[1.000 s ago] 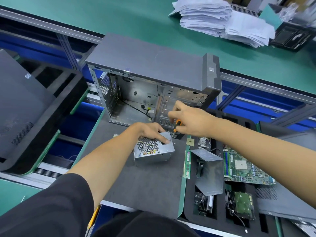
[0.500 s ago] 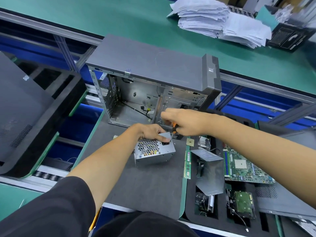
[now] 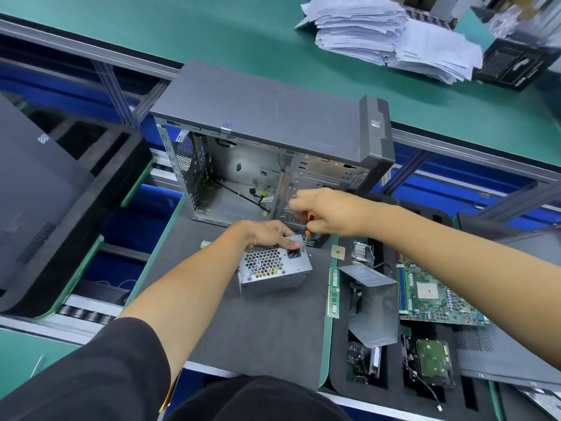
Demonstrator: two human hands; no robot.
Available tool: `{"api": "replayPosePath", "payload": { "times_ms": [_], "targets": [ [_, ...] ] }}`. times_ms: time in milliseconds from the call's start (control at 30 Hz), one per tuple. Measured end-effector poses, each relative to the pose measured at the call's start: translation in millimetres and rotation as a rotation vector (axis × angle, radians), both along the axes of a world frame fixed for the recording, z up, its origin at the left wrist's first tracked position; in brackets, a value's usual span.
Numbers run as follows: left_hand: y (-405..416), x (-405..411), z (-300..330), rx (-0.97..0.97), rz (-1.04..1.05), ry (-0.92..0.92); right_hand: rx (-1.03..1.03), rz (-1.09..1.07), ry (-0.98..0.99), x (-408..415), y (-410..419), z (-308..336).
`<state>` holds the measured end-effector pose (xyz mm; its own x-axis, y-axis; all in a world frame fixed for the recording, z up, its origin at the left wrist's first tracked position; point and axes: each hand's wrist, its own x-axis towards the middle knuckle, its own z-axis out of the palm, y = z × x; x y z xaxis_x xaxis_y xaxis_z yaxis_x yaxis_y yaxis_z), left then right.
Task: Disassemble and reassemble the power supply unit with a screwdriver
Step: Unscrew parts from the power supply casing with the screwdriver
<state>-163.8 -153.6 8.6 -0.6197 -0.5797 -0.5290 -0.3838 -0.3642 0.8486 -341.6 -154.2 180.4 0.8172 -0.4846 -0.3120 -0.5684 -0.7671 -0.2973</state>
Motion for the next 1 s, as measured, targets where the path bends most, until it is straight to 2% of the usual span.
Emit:
{"api": "replayPosePath", "payload": {
  "times_ms": [200,333,467,733,1000],
  "targets": [
    [0,0,2,0.008,0.003,-0.037,-0.15,-0.205,-0.08,-9,4,-10],
    [0,1,5,-0.014,-0.004,-0.048,-0.102,-0.343,-0.136,-10,7,-16],
    [2,2,6,0.029,0.009,-0.062,-0.09,-0.317,-0.154,-9,9,-19],
    [-1,-2,4,-0.002,0.024,-0.118,-0.118,-0.345,-0.199,-5,14,-22],
    [-2,-3,3,0.048,0.011,-0.139,-0.144,-0.263,-0.147,-2,20,-17]
  ]
}}
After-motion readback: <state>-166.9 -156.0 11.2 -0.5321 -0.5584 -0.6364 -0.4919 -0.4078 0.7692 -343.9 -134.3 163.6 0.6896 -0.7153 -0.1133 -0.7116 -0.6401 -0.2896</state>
